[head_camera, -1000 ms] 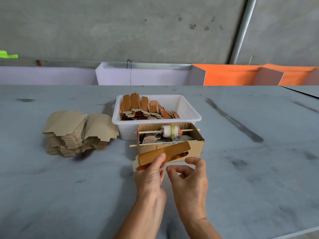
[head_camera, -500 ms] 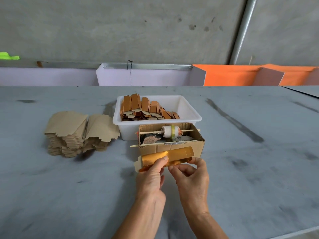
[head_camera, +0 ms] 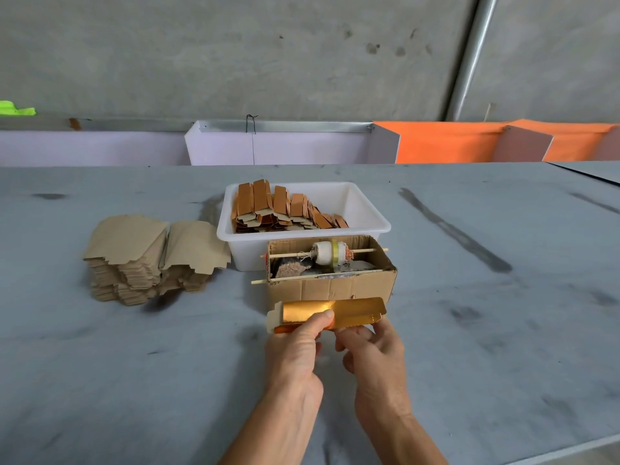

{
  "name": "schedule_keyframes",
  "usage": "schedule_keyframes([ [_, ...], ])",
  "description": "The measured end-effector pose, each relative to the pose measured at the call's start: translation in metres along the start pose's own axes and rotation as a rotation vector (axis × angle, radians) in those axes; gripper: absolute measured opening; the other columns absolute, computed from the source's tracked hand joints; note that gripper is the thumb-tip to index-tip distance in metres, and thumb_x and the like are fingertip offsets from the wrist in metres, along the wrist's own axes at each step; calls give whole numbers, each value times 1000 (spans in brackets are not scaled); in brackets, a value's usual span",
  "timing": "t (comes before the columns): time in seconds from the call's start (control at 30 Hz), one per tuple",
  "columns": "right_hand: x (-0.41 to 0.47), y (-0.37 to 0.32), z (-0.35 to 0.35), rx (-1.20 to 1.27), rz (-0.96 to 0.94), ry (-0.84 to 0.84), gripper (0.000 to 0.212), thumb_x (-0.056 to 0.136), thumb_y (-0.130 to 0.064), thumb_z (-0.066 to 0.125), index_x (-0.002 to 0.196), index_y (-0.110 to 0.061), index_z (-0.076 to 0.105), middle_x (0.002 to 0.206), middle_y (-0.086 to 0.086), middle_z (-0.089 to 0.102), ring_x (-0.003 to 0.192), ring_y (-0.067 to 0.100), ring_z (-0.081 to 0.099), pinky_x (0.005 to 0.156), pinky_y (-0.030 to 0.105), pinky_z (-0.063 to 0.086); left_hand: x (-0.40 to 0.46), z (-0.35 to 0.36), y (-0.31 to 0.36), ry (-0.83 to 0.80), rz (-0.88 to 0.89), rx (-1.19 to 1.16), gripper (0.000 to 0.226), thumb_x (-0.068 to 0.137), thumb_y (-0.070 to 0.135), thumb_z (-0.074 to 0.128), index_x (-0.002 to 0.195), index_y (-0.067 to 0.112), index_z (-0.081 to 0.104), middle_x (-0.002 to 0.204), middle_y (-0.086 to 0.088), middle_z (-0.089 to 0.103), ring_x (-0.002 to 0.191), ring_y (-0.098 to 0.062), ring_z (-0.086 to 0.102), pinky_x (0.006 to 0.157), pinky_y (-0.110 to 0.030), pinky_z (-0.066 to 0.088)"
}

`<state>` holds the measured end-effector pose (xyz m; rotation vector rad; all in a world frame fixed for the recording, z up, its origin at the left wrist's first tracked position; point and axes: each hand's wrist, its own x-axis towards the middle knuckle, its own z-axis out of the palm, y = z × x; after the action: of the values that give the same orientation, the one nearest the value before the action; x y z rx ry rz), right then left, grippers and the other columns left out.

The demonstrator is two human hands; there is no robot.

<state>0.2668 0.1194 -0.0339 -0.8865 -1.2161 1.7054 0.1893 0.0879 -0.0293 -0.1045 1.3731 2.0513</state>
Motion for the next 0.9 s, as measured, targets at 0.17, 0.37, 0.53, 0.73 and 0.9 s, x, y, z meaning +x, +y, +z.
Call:
schedule_keyframes([
  [0.17,3,-4,1,137,215,0,7,81,-7,67,79,-14,66,66,0,60,55,9,50,49,22,34,-1,-1,0,-30,4,-5,20,65,-4,78,68,11,64,60,0,66,68,-19,57,71,-32,45],
  [0.37,6,-4,6,222,369,112,15,77,-10,73,69,-16,61,63,0,61,55,8,47,37,15,33,-6,-2,-1,-101,-7,-6,17,67,-1,78,70,11,66,61,-2,67,60,-16,58,64,-29,47],
  [0.53,8,-8,2,151,290,147,16,77,-6,72,68,-13,62,52,-4,57,59,12,48,53,25,32,-8,-7,-3,-145,-65,7,13,72,-3,73,76,6,65,63,-4,66,54,-12,60,56,-26,51],
  [0.73,6,-12,3,187,298,125,15,79,-5,70,69,-13,63,52,-5,59,44,3,51,53,24,33,-7,-2,2,-171,-103,-24,12,77,-10,65,81,2,65,61,-9,68,50,-17,64,48,-25,54],
  [0.9,10,-13,4,197,342,153,17,75,-5,74,71,-15,61,57,-3,59,52,8,51,47,22,35,-5,-6,3,-199,-118,-14,12,76,-11,65,85,-3,64,65,-14,70,53,-21,67,49,-28,56],
])
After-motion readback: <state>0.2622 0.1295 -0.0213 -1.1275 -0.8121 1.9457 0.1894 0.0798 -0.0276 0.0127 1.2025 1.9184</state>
